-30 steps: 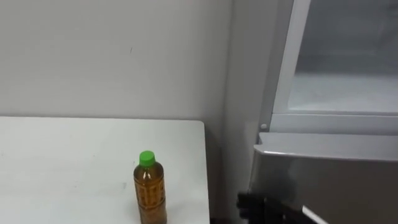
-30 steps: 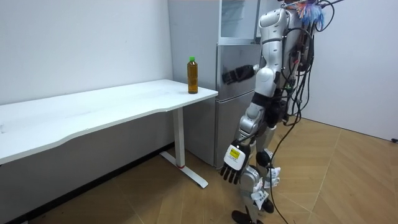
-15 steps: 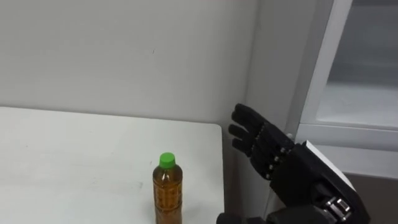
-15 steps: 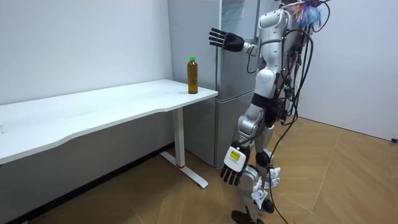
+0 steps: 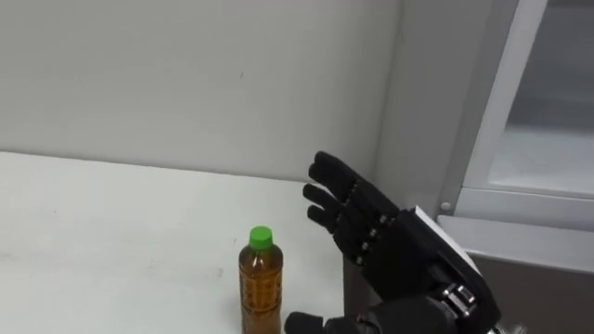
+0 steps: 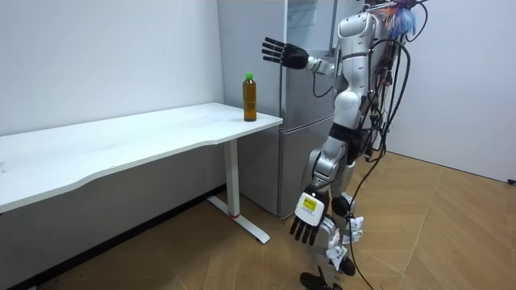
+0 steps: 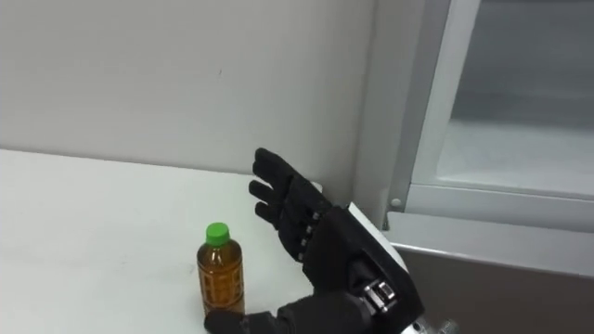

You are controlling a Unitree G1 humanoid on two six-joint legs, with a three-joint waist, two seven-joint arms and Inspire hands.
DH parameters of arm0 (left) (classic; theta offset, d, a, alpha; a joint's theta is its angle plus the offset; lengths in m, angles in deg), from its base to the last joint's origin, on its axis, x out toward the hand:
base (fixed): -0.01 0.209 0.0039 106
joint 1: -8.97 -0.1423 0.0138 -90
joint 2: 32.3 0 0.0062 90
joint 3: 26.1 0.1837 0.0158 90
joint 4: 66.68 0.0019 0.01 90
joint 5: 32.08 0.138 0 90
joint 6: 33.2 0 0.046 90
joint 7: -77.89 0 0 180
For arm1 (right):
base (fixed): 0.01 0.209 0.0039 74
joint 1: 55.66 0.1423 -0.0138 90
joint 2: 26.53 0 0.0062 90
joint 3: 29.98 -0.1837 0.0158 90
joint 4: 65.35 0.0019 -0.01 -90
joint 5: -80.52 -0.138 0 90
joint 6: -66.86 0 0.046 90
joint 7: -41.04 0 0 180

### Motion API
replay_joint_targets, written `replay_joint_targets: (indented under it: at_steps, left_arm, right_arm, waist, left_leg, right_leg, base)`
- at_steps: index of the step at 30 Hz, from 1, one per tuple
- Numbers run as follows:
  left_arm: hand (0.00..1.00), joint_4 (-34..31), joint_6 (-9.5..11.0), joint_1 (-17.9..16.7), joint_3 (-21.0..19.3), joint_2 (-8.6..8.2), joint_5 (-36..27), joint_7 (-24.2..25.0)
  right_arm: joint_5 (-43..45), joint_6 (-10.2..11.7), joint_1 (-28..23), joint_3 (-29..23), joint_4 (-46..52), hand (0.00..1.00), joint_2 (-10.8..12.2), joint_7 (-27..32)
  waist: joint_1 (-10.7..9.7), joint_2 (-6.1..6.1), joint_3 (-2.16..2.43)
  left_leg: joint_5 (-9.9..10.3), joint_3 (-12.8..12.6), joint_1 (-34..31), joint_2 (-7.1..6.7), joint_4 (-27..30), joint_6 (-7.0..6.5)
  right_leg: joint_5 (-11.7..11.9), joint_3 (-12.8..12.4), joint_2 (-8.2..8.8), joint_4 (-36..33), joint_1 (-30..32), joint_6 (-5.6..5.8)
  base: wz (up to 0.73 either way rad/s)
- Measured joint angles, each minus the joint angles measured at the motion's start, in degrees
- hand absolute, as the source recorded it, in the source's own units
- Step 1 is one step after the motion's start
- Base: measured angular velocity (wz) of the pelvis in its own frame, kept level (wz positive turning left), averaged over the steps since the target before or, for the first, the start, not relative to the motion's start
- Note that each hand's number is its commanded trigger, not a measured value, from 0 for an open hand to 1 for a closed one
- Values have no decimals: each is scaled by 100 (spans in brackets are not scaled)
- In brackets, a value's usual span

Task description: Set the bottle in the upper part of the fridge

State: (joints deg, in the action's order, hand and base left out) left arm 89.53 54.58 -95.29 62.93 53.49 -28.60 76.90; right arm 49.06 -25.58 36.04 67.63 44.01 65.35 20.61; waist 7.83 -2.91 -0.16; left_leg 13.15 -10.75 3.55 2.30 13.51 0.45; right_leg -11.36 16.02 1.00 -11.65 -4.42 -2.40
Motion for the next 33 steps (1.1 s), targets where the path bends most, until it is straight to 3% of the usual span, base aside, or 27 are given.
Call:
replay_joint_targets:
  at_steps: [5,10,16,33]
  left_arm:
    - [0,-102,-25,16,4,-1,1,-10]
    - [0,-123,-25,28,4,-1,119,-46]
    - [0,-129,13,48,20,-25,173,-125]
    - [0,-146,-51,-7,11,-36,283,-124]
  right_arm:
    - [1,0,55,34,-617,0,329,363]
    - [8,35,163,101,-764,0,328,802]
    - [1,308,321,372,-1070,0,319,1192]
    - [535,464,466,497,-1985,0,293,2545]
  waist:
    - [73,-7,-13]
    - [76,6,-21]
    - [89,89,-75]
    - [228,98,-54]
  left_leg:
    - [-3,93,-54,-3,12,-6]
    - [-7,147,-205,-3,115,-12]
    - [-8,189,-201,-3,120,-12]
    - [-22,368,-300,-91,184,-37]
  right_leg:
    - [-4,189,16,113,-70,5]
    - [-2,308,28,103,-41,4]
    - [-3,363,43,104,-58,7]
    - [-27,494,88,94,-95,41]
  base:
    - [20]
    - [12]
    - [6]
    - [6]
